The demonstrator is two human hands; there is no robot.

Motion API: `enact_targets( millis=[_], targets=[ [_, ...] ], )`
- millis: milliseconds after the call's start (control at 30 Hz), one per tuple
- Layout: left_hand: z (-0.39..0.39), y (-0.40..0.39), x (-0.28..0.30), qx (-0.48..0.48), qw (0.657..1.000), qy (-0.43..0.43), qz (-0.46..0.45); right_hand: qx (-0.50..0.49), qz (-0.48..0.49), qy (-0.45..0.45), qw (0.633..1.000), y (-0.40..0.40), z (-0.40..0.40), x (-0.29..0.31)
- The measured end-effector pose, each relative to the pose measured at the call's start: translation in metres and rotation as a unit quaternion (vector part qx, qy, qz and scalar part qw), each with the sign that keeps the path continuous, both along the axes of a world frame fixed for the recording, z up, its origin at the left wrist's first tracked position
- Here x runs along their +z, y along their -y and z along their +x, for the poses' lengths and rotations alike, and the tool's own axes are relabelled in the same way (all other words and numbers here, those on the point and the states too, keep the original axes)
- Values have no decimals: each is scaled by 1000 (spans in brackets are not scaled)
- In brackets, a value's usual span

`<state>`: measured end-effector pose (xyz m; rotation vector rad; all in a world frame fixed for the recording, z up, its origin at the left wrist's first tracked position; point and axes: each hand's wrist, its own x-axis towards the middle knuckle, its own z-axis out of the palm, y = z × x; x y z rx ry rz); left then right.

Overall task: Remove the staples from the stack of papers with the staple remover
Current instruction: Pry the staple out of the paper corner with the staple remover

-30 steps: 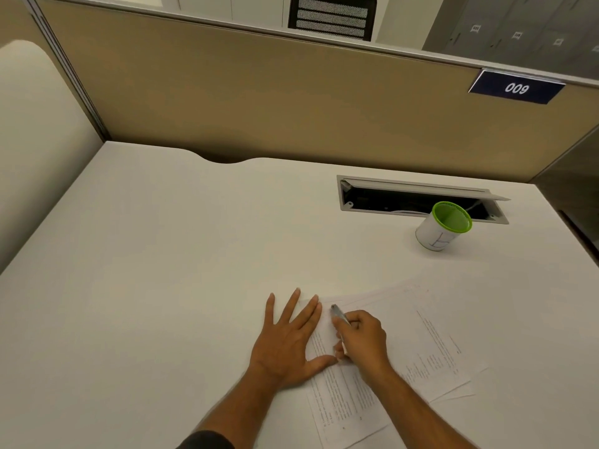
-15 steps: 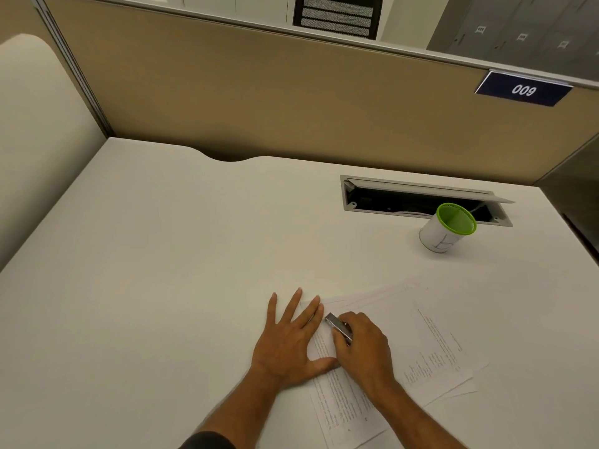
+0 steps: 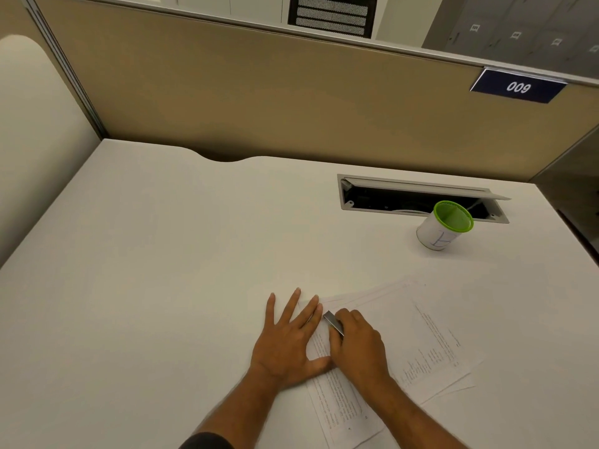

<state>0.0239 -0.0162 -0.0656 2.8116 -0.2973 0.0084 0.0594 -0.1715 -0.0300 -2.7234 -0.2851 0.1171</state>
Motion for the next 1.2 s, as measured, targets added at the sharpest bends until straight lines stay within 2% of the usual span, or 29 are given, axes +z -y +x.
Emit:
enact_targets(
  millis=[100, 167, 233, 300, 400, 500, 633, 700, 800, 933, 1033, 1200],
  targets=[
    [-1, 1, 2, 0, 1000, -4, 3, -71, 88, -60, 992, -3, 4, 8],
    [-2, 2, 3, 1, 1000, -2, 7, -131, 178, -128, 967, -5, 10, 12],
    [-2, 2, 3, 3, 1000, 0, 9, -180, 272, -189, 926, -3, 13, 17],
    [-2, 1, 4, 7, 1000, -1, 10, -191, 299, -185, 917, 3, 10, 19],
    [-2, 2, 3, 15, 1000, 7, 9, -127, 217, -104, 962, 17, 5, 10],
    [-4, 3, 0, 19, 998, 53, -13, -34, 128, -64, 989, 26, 2, 3],
    [-7, 0, -13, -9, 986, 166, -29, 63, 85, -64, 992, 41, 10, 1],
    [-7, -2, -17, -26, 980, 191, -46, 111, 82, -77, 987, 51, 18, 4],
    [-8, -3, -15, -15, 984, 159, -76, 156, 77, -96, 980, 58, 26, 10],
    [-5, -4, -5, -11, 998, 56, -12, 188, 54, -56, 979, 55, 20, 3],
    [-3, -4, -3, -26, 999, 24, 15, 176, 64, -21, 982, 55, 15, -1],
    [-2, -4, -4, -22, 1000, 2, 17, 174, 56, -16, 983, 51, 15, -3]
  ],
)
